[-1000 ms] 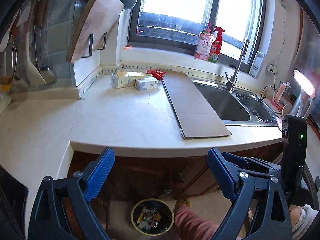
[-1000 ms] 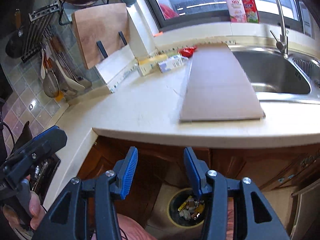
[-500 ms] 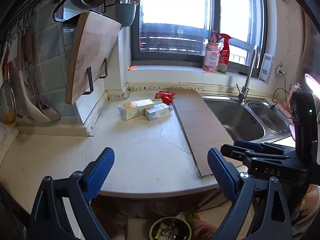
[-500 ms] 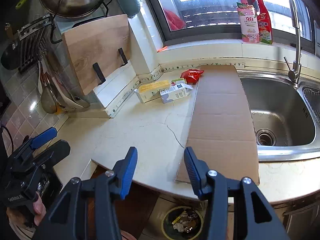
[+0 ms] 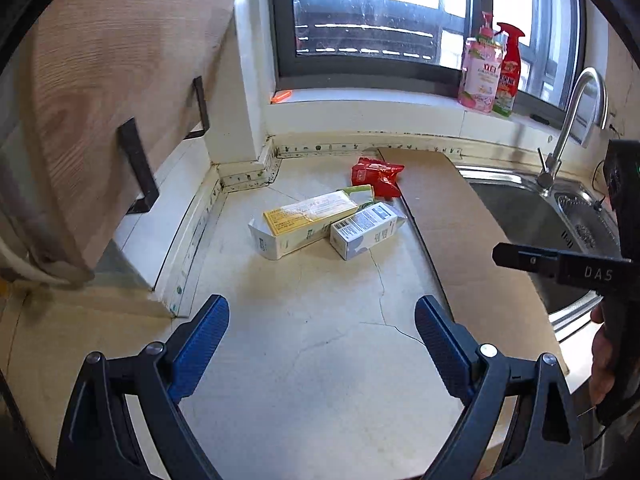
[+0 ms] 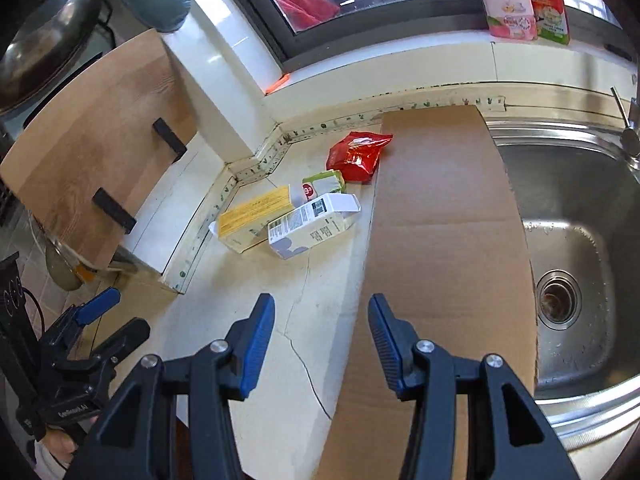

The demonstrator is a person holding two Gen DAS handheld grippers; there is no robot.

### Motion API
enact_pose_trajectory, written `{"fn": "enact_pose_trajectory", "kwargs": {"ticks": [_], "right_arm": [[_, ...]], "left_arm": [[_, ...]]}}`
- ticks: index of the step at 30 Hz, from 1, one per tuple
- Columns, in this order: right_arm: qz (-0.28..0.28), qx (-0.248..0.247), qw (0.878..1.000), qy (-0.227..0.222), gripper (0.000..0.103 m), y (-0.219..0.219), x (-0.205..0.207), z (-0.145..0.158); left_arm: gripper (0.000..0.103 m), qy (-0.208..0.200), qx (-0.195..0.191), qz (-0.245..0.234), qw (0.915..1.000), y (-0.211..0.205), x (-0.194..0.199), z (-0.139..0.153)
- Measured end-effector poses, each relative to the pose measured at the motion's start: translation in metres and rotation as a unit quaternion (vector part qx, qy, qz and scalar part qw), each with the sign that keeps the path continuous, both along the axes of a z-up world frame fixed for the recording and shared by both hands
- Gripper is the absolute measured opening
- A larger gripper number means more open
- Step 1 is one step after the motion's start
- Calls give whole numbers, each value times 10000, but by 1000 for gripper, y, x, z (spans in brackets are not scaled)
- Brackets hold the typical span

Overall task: Collect trash
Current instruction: 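Raise both empty tools back up to the counter trash, then grasp the yellow box with the left tool while the right tool grasps the white carton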

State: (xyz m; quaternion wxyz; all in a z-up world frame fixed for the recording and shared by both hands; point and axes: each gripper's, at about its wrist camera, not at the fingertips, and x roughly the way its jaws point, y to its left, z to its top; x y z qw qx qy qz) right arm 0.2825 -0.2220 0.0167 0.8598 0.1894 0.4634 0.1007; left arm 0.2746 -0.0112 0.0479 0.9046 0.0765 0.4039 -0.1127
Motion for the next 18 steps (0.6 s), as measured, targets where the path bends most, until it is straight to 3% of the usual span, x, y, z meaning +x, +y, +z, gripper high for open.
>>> {"fn": "enact_pose_trajectory", "kwargs": {"ticks": [3, 9, 18], "right_arm": [[5, 56, 9999, 109, 49, -2, 23, -10], [15, 375, 9987, 358, 49, -6, 58, -29], [68, 520, 9977, 427, 49, -8, 87, -44]], "left_arm": [[93, 140, 363, -206, 9990, -15, 38, -13], [93, 361, 712, -540, 9953, -31, 105, -26], [93, 657, 1613, -1128, 9782, -42, 154, -59]]}}
